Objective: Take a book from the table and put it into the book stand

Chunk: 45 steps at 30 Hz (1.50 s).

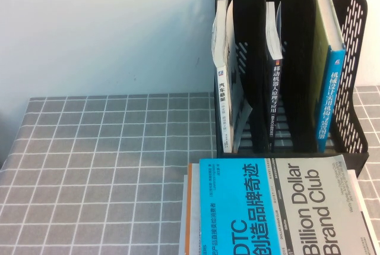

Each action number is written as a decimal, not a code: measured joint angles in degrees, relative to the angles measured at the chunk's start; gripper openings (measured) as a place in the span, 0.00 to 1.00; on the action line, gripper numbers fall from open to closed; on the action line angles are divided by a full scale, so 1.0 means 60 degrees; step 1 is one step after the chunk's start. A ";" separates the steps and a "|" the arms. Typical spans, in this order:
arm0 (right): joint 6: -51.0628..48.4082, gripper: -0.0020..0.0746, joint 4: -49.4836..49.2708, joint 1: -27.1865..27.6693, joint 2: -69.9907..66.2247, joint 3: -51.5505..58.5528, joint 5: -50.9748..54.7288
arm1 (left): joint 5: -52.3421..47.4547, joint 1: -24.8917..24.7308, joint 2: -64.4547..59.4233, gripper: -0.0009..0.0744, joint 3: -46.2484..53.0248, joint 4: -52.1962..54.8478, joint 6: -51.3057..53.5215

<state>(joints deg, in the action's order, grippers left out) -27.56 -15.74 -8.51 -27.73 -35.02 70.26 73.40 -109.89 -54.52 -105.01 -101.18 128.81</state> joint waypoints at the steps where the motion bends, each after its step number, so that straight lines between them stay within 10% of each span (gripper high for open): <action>1: -0.0031 0.02 0.0069 0.0000 0.0000 0.0026 -0.0105 | 0.0022 -0.0450 0.0118 0.01 0.0164 0.0000 0.0000; 8: -0.0669 0.02 0.0221 0.0000 0.0000 0.0824 -0.1876 | -0.0010 -0.2366 0.0233 0.01 0.1347 -0.0041 0.0380; 19: -0.2029 0.02 -0.1418 0.0000 0.0685 0.2451 -0.5297 | 0.0000 -0.2402 0.0282 0.01 0.1743 -0.0041 0.1292; 45: -0.2188 0.02 -0.1757 0.0000 0.0765 0.2495 -0.4891 | 0.0000 -0.2402 0.0325 0.01 0.1784 -0.0041 0.1376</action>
<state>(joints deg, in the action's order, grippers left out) -40.69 -26.28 -8.51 -23.13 -20.05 40.92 73.40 -124.30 -52.57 -94.30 -101.43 137.07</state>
